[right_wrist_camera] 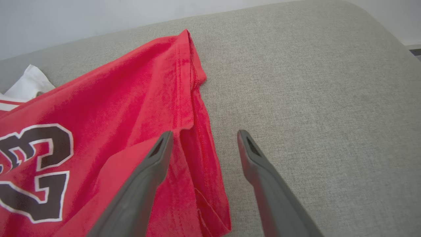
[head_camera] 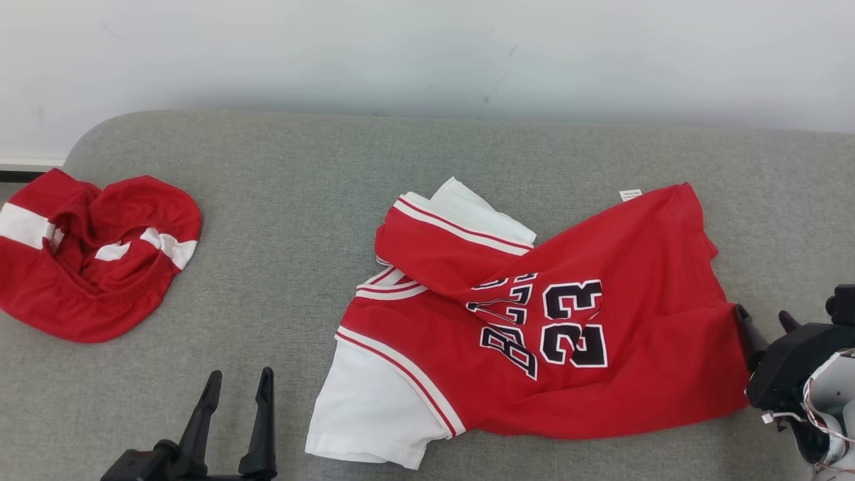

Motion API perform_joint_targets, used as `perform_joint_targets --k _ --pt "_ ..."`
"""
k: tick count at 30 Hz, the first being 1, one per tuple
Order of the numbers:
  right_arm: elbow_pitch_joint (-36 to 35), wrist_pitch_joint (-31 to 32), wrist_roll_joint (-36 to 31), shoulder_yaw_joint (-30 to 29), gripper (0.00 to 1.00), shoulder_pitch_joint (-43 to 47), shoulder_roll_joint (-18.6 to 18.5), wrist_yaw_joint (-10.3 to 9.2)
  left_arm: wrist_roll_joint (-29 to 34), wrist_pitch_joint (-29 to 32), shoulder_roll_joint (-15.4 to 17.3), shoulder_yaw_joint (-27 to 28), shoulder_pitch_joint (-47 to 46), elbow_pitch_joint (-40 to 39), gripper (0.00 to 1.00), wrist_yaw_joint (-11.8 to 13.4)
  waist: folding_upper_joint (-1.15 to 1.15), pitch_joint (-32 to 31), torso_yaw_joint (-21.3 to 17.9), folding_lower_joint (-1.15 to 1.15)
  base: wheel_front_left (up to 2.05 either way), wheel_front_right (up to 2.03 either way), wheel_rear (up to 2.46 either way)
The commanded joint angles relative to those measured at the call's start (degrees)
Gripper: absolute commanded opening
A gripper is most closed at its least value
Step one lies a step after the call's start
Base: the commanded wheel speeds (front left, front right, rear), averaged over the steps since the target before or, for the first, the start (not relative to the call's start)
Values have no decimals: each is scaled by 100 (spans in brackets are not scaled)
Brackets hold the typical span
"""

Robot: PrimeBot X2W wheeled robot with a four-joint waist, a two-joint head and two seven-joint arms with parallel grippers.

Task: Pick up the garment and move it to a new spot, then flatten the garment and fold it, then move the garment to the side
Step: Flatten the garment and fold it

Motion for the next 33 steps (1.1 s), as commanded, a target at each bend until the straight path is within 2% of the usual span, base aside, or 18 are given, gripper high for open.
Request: perform_joint_targets --k 1,7,13,25,26,27,28,29,33 --pt "-213 118 88 16 100 157 44 -11 23 -2 5 18 72 -10 100 8 0 -14 -50 1 0 0 0" --pt "-669 628 96 67 100 382 182 -11 21 -2 6 -52 -26 -10 100 8 0 74 -24 1 0 0 0" --pt "-680 1015 32 124 100 409 256 -11 -10 -2 21 -89 -111 -1 100 8 0 161 83 1 0 0 0" --pt "-607 708 -2 263 100 170 197 -11 -17 -2 24 -68 -110 25 100 8 0 173 141 1 0 0 0" --pt "-594 677 -6 310 80 147 183 -11 -13 -2 23 -72 -115 27 100 8 0 169 141 1 0 0 0" --pt "-569 626 9 320 30 117 184 -11 -9 -2 23 -71 -119 29 100 8 0 166 138 1 0 0 0" --pt "-538 594 24 332 10 100 184 -11 -8 -2 23 -71 -124 28 100 8 0 163 136 1 0 0 0" --pt "-500 579 26 355 0 86 184 -11 -7 -2 21 -69 -126 28 100 8 0 160 134 1 0 0 0" --pt "-451 415 75 392 0 -39 179 -11 6 -2 22 -68 -127 35 100 8 0 143 139 1 0 0 0"
